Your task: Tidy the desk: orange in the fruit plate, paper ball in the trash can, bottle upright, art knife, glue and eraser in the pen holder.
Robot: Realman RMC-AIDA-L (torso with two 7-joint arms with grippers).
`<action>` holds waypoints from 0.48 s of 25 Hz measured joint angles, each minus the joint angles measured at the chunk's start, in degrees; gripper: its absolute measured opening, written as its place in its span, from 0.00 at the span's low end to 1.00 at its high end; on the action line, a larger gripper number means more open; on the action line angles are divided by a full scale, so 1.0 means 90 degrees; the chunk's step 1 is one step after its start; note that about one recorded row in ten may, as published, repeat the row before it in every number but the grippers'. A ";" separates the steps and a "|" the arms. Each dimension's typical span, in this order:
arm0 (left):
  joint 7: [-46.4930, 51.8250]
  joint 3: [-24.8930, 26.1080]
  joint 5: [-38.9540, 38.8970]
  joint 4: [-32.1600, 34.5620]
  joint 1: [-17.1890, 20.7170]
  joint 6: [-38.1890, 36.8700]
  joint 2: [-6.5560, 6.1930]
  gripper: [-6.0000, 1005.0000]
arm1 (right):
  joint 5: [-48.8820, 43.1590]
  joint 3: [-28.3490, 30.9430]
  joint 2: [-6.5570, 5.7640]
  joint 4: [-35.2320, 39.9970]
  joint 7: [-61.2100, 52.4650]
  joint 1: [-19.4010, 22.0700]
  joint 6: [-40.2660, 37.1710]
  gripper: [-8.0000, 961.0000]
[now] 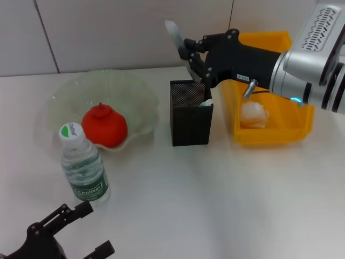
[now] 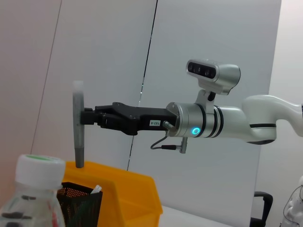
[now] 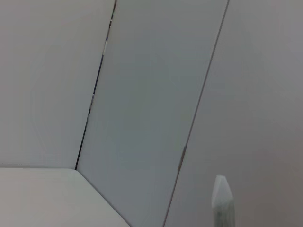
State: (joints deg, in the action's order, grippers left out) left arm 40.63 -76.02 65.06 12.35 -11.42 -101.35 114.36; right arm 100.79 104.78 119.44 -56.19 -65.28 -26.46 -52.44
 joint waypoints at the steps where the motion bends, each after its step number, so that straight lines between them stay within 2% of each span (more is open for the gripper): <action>1: 0.0000 0.0000 0.0002 -0.0006 0.0000 0.0000 -0.0001 0.84 | 0.0003 0.0000 0.0003 0.0036 0.0001 0.0000 0.0007 0.12; 12: -0.0003 -0.0049 0.0008 0.0021 0.0051 -0.0029 -0.0002 0.84 | 0.0514 0.0002 -0.0010 0.0739 0.0471 -0.0062 0.0009 0.12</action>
State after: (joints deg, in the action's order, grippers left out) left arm 40.60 -76.46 65.13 12.54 -10.97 -101.61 114.34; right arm 105.42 104.80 119.35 -49.54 -61.05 -27.02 -52.35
